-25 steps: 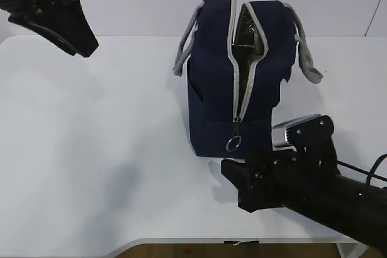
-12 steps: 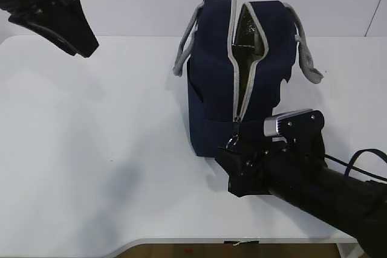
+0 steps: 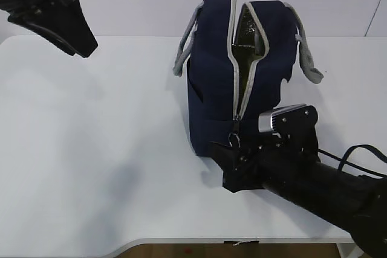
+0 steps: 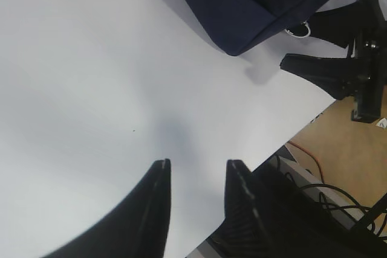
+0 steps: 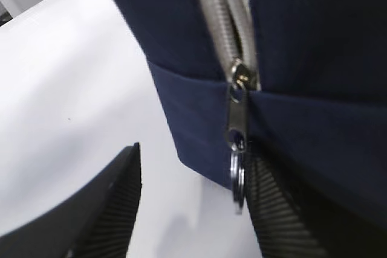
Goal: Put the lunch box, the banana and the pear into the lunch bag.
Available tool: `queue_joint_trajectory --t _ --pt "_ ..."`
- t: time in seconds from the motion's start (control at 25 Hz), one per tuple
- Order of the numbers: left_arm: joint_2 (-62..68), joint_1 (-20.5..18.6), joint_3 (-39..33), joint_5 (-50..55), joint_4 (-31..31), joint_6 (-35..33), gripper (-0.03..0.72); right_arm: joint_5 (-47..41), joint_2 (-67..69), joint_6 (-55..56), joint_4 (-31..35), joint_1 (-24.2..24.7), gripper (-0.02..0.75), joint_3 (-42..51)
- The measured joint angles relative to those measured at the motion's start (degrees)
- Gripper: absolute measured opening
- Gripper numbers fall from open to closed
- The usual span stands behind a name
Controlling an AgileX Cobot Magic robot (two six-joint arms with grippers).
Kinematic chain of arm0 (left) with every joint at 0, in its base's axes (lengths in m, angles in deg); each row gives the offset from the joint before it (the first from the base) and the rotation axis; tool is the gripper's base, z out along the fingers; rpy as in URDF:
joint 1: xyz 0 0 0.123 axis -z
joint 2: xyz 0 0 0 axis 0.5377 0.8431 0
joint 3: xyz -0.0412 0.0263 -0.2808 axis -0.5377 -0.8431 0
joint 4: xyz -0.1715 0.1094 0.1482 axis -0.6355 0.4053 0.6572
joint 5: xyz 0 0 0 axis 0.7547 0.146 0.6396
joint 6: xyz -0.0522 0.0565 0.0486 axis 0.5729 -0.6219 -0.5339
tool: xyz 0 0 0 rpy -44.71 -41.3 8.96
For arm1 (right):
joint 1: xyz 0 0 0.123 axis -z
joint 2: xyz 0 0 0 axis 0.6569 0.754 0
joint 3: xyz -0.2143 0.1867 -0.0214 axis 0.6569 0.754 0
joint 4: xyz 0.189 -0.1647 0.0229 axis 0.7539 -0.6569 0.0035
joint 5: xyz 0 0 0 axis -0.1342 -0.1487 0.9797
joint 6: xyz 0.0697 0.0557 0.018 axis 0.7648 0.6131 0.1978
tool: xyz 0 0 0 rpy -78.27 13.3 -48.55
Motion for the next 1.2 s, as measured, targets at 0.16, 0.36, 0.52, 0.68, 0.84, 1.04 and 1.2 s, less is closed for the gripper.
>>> queue_joint_trajectory --t 0.16,0.36,0.52,0.68,0.84,1.04,1.2 --pt "0.00 0.00 0.00 0.00 0.00 0.00 0.237 0.00 0.00 0.00 -0.18 0.00 0.446 0.00" --pt "0.00 0.00 0.00 0.00 0.00 0.00 0.237 0.00 0.08 0.00 -0.18 0.00 0.426 0.00" --pt "0.00 0.00 0.00 0.00 0.00 0.00 0.237 0.00 0.08 0.00 -0.04 0.00 0.362 0.00" --pt "0.00 0.00 0.00 0.00 0.00 0.00 0.237 -0.13 0.08 0.00 2.15 0.00 0.322 0.00" --pt "0.00 0.00 0.00 0.00 0.00 0.00 0.237 -0.51 0.08 0.00 3.19 0.00 0.271 0.00" --pt "0.00 0.00 0.00 0.00 0.00 0.00 0.237 -0.74 0.08 -0.02 3.43 0.00 0.237 0.00" --pt "0.00 0.00 0.00 0.00 0.00 0.00 0.237 -0.81 0.08 -0.02 3.43 0.00 0.226 0.00"
